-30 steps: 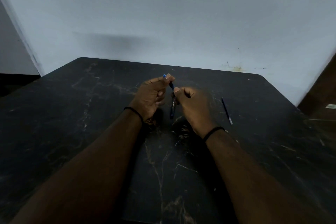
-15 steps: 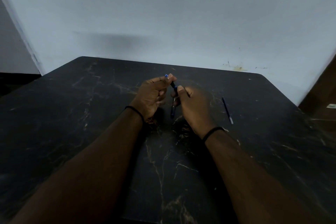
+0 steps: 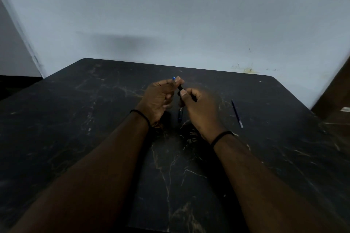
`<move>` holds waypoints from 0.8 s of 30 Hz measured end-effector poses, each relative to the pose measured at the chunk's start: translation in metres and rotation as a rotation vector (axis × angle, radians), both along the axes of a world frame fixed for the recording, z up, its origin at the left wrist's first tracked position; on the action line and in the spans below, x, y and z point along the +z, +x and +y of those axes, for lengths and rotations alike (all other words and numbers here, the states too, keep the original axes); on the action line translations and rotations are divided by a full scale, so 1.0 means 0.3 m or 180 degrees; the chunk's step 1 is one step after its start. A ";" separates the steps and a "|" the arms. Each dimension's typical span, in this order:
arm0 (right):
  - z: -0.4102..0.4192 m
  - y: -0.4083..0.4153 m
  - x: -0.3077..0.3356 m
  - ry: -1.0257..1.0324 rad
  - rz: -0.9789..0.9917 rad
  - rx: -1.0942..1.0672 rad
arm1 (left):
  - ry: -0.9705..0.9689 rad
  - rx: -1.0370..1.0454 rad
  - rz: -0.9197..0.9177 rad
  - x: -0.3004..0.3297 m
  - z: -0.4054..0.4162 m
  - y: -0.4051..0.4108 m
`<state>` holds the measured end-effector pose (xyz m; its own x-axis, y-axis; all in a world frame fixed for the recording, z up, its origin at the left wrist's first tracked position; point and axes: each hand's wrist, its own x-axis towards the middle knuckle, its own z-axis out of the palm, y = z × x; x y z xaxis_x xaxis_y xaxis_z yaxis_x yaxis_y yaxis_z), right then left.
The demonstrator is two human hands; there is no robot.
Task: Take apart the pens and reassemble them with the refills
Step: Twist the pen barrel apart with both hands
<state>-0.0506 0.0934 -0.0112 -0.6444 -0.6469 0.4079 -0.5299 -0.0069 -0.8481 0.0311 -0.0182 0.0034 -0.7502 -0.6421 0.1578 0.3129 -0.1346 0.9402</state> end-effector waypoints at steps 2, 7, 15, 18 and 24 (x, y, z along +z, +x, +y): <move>0.002 -0.001 -0.002 -0.0014 -0.0002 -0.0029 | -0.0034 -0.0020 0.0014 -0.003 -0.002 -0.001; 0.012 0.009 0.006 -0.0023 0.0093 -0.0172 | -0.0059 0.0042 0.0035 -0.012 -0.019 0.000; 0.043 0.028 0.034 0.0093 0.0546 -0.0472 | -0.0053 0.0188 -0.0019 0.000 -0.010 0.009; 0.056 0.025 0.042 0.0243 0.0796 -0.0557 | 0.0044 0.0410 -0.0041 0.011 -0.005 0.014; 0.067 0.027 0.052 0.0378 0.1160 -0.0509 | 0.0381 0.1315 0.0171 0.038 -0.038 0.033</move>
